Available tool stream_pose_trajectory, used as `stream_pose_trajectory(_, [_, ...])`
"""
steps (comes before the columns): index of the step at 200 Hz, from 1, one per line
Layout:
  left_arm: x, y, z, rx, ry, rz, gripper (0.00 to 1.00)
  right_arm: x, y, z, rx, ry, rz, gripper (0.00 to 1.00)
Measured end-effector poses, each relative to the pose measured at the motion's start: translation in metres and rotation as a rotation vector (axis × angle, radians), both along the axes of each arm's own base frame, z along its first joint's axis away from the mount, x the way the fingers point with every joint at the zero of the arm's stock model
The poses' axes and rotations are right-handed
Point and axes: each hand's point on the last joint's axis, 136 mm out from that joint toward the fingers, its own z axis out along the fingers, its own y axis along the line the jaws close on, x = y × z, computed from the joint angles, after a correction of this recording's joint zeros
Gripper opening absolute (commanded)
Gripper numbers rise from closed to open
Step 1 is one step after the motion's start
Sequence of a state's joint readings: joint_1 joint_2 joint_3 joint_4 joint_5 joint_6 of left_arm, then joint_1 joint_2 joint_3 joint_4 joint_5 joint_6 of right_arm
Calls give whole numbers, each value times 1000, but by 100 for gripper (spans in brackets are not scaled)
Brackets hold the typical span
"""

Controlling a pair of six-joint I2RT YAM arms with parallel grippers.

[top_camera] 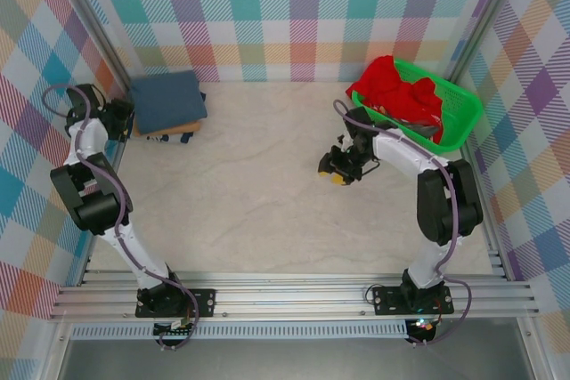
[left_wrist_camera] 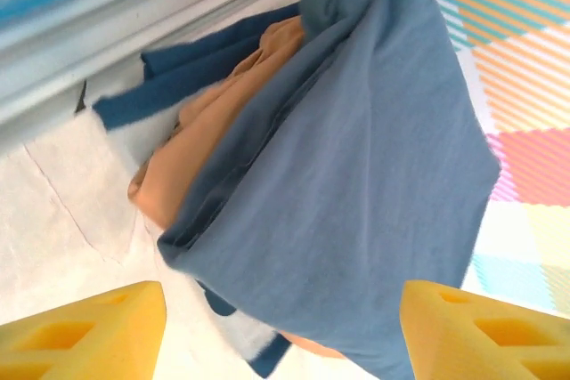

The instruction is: Fold and stack the t-shirts

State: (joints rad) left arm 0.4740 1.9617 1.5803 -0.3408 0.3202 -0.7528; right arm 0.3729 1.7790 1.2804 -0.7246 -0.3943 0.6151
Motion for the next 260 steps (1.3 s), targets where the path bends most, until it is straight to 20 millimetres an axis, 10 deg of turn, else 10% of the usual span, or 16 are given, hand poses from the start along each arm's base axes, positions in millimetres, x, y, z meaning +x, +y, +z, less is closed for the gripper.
stream_pose_trajectory(67, [24, -1, -55, -159, -19, 60, 51, 3, 1, -11, 32, -5, -41, 44])
stream_pose_trajectory(169, [33, -8, -54, -186, -59, 82, 0, 8, 2, -9, 43, -18, -56, 44])
stream_pose_trajectory(260, [42, 2, -14, -67, -58, 14, 0, 4, 1, -9, 45, -11, -70, 44])
